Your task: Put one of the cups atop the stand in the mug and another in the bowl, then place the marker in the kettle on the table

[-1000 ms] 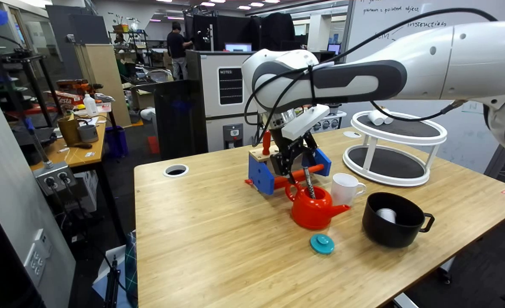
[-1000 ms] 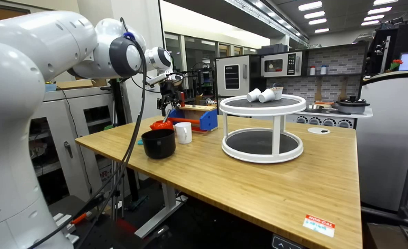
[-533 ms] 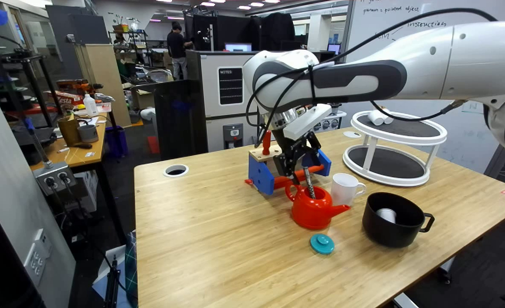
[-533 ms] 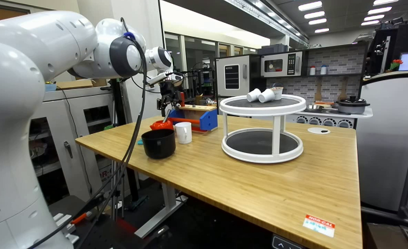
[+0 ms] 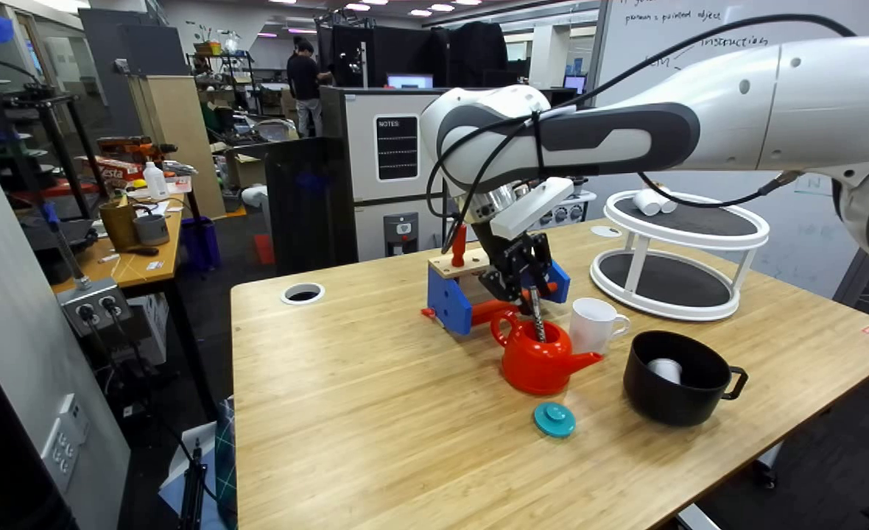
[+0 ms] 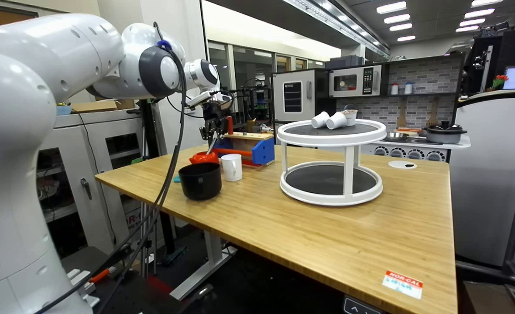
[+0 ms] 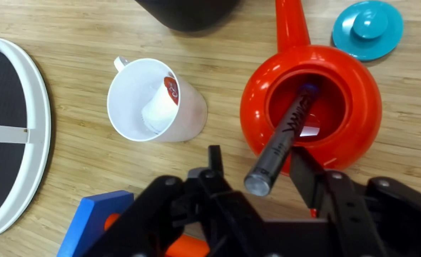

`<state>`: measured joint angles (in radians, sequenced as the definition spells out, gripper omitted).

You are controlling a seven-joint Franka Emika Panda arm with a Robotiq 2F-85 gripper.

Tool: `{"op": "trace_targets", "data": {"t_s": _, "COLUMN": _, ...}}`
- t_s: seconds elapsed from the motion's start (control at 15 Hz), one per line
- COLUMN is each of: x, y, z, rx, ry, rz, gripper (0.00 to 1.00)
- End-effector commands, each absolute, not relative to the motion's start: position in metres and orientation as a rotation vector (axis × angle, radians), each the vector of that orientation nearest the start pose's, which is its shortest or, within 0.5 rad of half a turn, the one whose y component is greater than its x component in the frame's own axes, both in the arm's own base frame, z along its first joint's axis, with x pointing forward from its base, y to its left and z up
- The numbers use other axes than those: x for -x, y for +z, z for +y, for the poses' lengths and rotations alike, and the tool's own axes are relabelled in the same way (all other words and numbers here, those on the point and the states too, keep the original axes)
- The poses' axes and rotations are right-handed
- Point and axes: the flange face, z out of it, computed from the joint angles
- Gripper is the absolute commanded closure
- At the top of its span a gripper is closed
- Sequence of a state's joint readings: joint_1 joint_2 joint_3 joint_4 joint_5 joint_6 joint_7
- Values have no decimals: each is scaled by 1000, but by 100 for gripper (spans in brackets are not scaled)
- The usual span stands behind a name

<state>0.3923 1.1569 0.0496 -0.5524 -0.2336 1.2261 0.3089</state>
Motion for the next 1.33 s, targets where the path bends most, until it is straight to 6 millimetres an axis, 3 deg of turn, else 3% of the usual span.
{"op": "trace_targets", "data": {"t_s": 0.0, "x": -688, "y": 284, "z": 269, "rx": 3392, "ry": 723, "rz": -122, "gripper": 78}}
{"op": "trace_targets", "data": {"t_s": 0.27, "x": -688, "y": 283, "z": 266, "rx": 3385, "ry": 744, "rz": -117, "gripper": 100}}
{"op": "trace_targets", "data": {"t_s": 0.4, "x": -687, "y": 283, "z": 265, "rx": 3384, "ry": 754, "rz": -113, "gripper": 96}}
{"op": "trace_targets", "data": {"t_s": 0.93, "x": -687, "y": 285, "z": 264, "rx": 3387, "ry": 762, "rz": -114, "gripper": 96}}
{"op": "trace_targets", "data": {"t_s": 1.27, "x": -683, "y": 302, "z": 277, "rx": 3414, "ry": 706, "rz": -160, "gripper": 96}}
